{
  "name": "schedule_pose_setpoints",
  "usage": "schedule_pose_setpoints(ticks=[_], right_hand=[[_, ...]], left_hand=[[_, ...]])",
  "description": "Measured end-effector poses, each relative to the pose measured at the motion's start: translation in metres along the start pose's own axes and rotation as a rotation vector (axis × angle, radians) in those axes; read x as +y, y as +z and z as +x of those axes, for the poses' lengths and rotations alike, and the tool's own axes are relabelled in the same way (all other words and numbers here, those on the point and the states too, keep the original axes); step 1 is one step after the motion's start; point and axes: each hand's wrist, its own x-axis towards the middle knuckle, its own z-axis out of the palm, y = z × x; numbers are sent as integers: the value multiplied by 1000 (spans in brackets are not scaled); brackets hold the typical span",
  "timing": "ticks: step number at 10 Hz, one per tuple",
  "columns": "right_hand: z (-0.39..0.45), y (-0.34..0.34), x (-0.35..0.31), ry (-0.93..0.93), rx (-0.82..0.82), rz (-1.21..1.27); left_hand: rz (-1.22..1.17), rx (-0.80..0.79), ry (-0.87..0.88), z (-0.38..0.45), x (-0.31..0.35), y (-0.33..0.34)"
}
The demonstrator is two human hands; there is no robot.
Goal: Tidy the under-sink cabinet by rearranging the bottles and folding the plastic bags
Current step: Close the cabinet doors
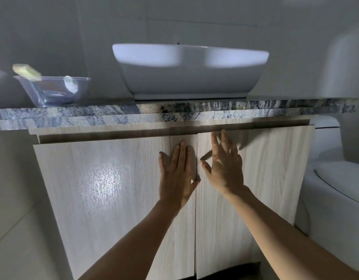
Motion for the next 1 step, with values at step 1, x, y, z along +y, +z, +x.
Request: schedule_pose_setpoints(ticks=[1], right_hand=[[-21, -36, 0, 18, -18, 220]], left_hand=[[-166, -79, -24, -32, 4, -15]])
